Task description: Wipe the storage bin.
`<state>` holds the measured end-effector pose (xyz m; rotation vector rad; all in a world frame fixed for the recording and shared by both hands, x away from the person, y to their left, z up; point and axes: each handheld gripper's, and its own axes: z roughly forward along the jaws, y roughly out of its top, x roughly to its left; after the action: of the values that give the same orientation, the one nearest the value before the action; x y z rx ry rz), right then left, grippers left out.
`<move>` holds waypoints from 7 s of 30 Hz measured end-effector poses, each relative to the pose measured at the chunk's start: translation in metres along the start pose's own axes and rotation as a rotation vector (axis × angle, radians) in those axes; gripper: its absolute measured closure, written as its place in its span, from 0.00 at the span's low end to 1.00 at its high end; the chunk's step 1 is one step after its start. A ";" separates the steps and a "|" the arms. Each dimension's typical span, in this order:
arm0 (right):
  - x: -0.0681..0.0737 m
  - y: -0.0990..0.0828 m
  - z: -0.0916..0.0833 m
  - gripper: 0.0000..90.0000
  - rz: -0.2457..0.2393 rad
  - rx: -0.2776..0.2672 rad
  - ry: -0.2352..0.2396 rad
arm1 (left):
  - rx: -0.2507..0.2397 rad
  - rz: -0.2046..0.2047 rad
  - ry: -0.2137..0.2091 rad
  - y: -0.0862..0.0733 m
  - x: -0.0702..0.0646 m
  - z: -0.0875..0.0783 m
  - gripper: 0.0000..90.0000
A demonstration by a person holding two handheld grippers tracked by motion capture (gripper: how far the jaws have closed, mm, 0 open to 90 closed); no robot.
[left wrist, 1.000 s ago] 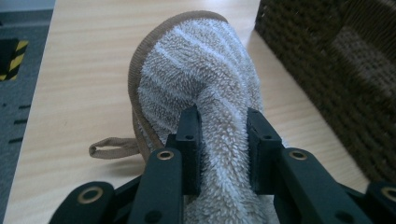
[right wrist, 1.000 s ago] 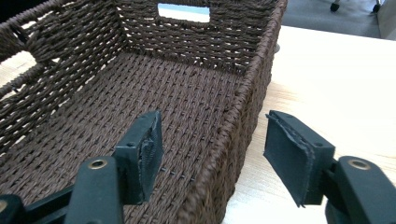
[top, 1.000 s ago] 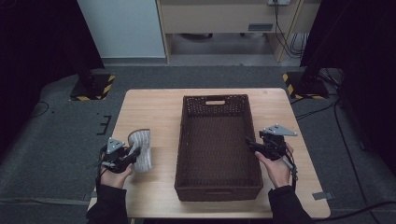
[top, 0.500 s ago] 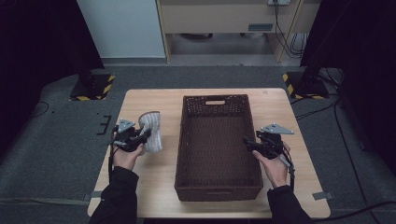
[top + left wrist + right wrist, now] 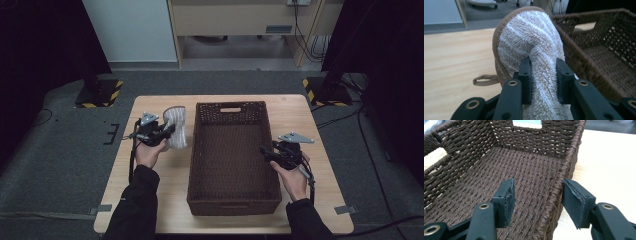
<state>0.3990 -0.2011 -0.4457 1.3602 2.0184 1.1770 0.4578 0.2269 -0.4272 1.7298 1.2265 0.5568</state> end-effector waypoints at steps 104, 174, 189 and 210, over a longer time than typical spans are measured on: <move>0.002 0.000 0.000 0.48 -0.021 -0.001 -0.007 | -0.097 0.026 -0.194 0.013 -0.009 0.033 0.83; 0.002 0.002 -0.006 0.45 -0.042 -0.018 -0.003 | 0.017 0.072 -0.259 -0.054 -0.022 0.019 0.82; 0.004 0.000 -0.024 0.53 -0.075 0.004 0.041 | -0.059 0.085 -0.299 -0.044 -0.031 -0.009 0.82; 0.002 -0.009 -0.020 0.60 -0.082 0.055 0.028 | 0.138 0.161 -0.248 -0.082 -0.036 0.024 0.82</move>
<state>0.3786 -0.2092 -0.4417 1.2794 2.1199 1.1187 0.4212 0.1916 -0.5052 1.9607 0.9758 0.3429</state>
